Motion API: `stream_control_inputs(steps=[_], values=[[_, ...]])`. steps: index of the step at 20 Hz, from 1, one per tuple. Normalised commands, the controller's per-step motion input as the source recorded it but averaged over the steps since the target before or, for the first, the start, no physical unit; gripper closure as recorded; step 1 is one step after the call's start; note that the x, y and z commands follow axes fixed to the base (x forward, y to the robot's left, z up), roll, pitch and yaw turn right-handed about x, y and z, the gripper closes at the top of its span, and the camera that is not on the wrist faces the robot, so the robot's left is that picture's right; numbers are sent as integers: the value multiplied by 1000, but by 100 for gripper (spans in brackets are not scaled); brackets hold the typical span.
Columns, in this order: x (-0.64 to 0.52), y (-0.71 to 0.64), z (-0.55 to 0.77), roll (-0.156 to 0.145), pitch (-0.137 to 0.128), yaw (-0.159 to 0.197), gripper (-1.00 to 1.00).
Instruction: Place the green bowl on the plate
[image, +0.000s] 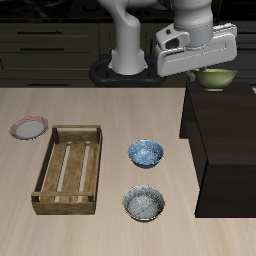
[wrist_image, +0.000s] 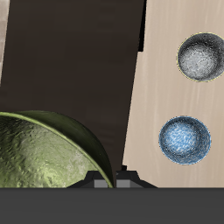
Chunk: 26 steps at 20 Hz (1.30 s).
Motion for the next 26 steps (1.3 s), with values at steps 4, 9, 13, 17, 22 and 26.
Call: stream_control_inputs(steps=[4,9,13,17,22,26], values=[[-242,-451,192,-9,-29,-2,100],[-277,-810,119,-27,-34,-16,100],[-166,-744,-50,-48,-4,-28,100],[-158,-926,-77,-91,-1,-39,100],[-134,-740,-181,-87,8,-11,100],[-138,-741,-86,-85,-12,-11,100]])
